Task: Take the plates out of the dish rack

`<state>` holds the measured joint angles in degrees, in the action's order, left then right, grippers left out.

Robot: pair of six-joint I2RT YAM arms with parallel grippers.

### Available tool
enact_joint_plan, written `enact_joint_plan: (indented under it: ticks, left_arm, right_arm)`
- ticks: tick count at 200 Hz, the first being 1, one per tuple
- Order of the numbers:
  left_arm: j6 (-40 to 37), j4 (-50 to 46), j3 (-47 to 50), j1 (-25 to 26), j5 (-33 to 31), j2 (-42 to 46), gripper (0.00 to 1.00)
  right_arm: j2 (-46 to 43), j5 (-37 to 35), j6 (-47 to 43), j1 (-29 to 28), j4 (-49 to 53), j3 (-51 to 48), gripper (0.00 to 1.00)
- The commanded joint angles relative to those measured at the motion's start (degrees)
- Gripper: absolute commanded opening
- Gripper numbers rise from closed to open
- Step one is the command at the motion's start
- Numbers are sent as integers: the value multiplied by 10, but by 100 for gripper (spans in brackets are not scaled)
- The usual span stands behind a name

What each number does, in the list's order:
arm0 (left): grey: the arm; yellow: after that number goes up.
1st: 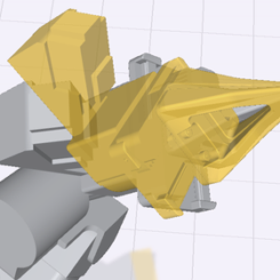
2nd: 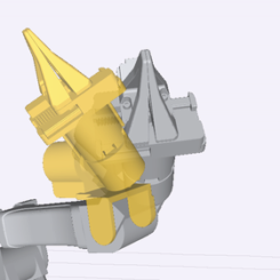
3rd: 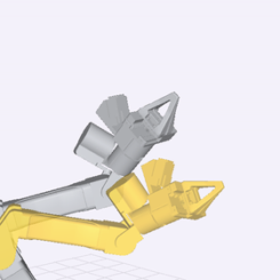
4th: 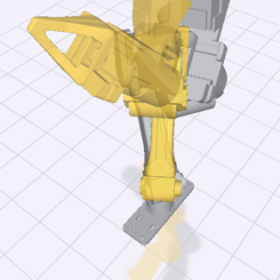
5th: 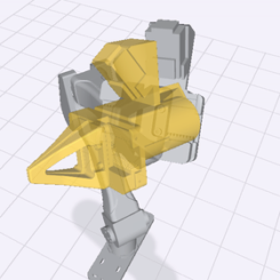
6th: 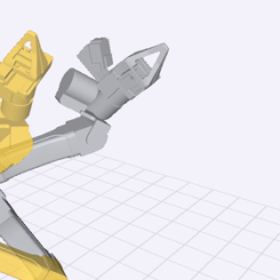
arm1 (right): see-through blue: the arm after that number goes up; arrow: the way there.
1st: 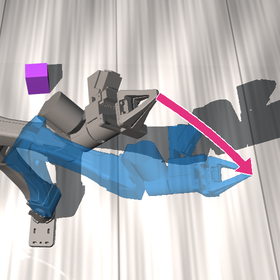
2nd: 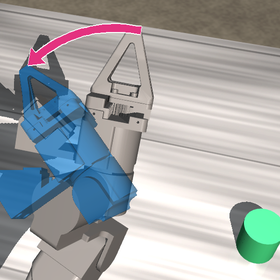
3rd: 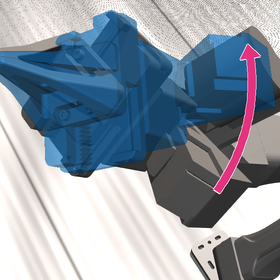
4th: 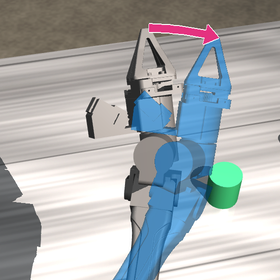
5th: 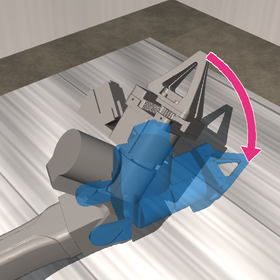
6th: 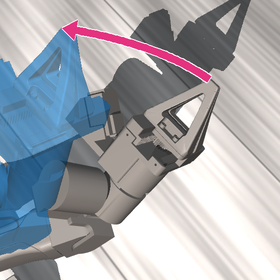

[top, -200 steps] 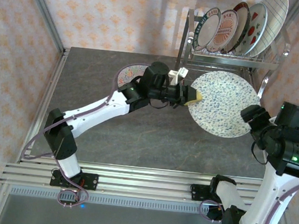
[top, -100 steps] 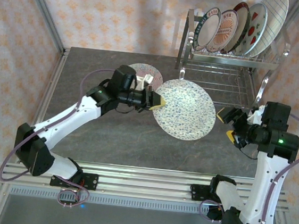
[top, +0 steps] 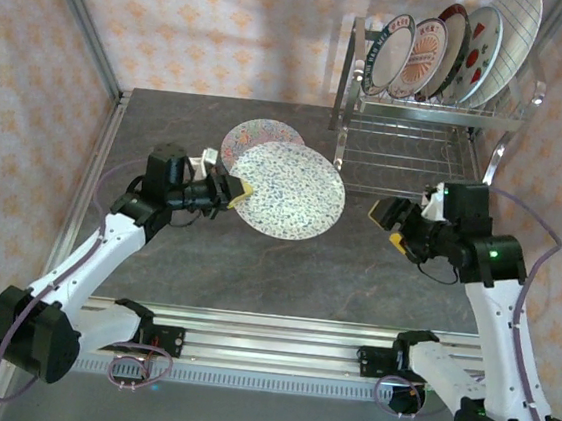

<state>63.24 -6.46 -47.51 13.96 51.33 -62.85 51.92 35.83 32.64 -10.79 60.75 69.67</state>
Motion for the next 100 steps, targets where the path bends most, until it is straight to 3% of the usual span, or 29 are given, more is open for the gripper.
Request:
enact_joint_plan:
  ticks: [1,52,100]
  left_arm:
    - [42,128,31,-34,-16,23,0]
    - [96,302,115,-98,-77,-22,0]
    - [105,489,144,-102,-166,-147,0]
  right_arm:
    - [-19,-80,25,-56,-120,-19,79]
    - [-64,-130,-115,-164,-347,-119,79]
    - [-86,-107,-187,-175,-473,-178,81]
